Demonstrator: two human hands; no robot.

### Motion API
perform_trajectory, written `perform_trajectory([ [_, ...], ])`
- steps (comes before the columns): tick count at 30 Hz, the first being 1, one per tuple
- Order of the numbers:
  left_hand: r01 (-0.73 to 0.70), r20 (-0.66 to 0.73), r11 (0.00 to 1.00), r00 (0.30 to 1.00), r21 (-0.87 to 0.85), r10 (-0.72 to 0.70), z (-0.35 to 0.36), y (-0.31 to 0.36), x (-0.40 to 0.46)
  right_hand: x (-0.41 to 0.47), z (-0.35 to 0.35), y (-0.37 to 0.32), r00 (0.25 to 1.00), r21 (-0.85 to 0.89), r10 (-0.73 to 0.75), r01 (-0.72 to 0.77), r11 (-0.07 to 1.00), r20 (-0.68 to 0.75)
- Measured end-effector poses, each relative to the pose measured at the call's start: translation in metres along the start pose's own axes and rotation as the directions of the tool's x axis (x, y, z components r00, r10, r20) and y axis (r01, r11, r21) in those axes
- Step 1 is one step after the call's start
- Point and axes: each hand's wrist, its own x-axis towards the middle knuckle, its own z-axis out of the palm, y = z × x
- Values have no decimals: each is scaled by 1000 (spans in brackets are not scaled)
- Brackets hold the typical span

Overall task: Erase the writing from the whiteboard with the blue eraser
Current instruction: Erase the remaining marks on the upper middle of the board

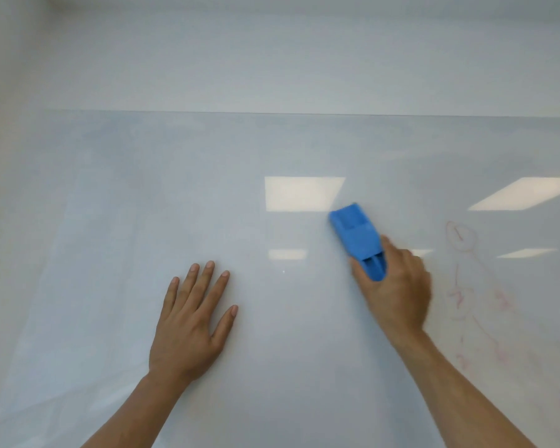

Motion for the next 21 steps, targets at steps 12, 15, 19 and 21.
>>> perform_trajectory([
  [12,42,-73,990,996,-136,-52,0,59,-7,-24,-60,126,872,5,475,-478,878,-116],
  [15,-85,-100,972,993,-219,64,8,110,-7,-44,-56,105,942,22,332,-331,943,-48],
  [19,-195,-70,945,981,-263,184,26,175,-12,-85,-61,104,996,-24,-47,49,999,71],
  [21,-195,-36,945,981,-264,193,35,199,-16,-95,-68,118,979,-77,-172,181,980,113],
])
